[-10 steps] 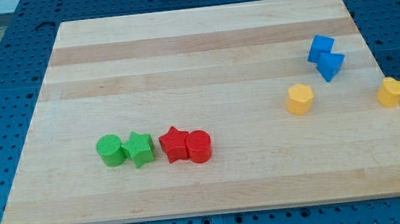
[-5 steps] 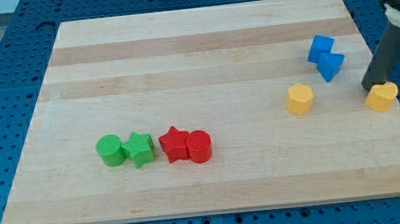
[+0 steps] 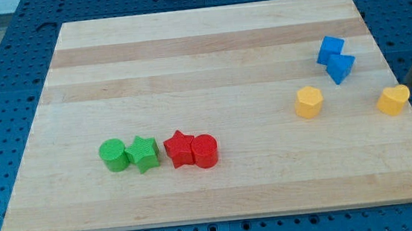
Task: Push the yellow heart towards the yellow hexagon
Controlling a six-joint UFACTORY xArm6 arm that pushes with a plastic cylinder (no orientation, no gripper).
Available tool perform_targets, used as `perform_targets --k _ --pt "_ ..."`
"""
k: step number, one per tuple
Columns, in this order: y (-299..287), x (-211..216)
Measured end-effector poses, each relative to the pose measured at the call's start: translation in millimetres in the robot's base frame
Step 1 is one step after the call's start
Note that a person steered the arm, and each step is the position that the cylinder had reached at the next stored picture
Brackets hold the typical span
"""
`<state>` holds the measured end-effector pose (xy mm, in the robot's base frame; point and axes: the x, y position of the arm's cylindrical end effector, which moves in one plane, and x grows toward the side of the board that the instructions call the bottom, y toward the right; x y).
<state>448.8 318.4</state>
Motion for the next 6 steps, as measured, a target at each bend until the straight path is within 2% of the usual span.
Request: perform_targets --k 1,6 --pt "0 21" --pt "-55 21"
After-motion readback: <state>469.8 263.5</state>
